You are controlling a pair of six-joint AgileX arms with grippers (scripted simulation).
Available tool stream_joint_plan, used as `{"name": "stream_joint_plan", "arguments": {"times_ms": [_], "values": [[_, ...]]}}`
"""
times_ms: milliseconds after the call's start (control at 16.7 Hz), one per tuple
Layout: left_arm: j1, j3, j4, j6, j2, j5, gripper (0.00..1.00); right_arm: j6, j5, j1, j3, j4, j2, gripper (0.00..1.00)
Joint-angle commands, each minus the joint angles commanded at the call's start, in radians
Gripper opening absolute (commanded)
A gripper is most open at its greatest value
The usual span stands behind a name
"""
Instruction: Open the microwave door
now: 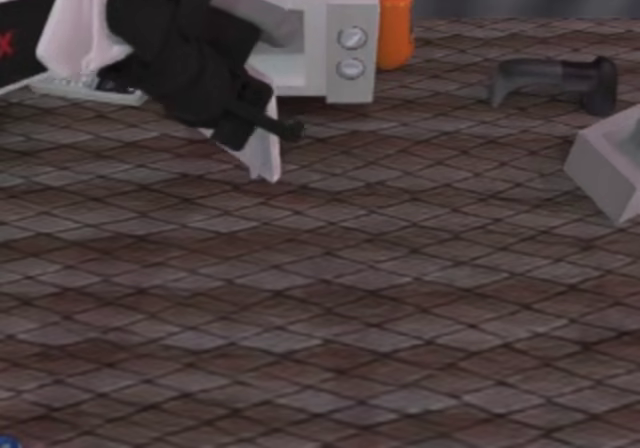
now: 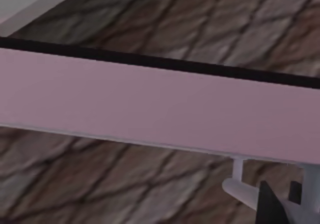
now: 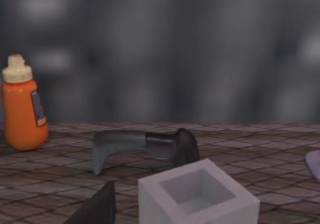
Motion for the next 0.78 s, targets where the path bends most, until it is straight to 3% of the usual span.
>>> {"name": "stream_joint_plan", "arguments": {"times_ms": [180,780], "values": [[0.02,-0.022,0.0,0.052,-0.021,0.026,0.0,0.0,0.0,0.0,0.0,0.0,0.0,1.0],[0.021,-0.023,0.0,0.054,-0.022,0.027,0.0,0.0,0.0,0.0,0.0,0.0,0.0,1.0]]}}
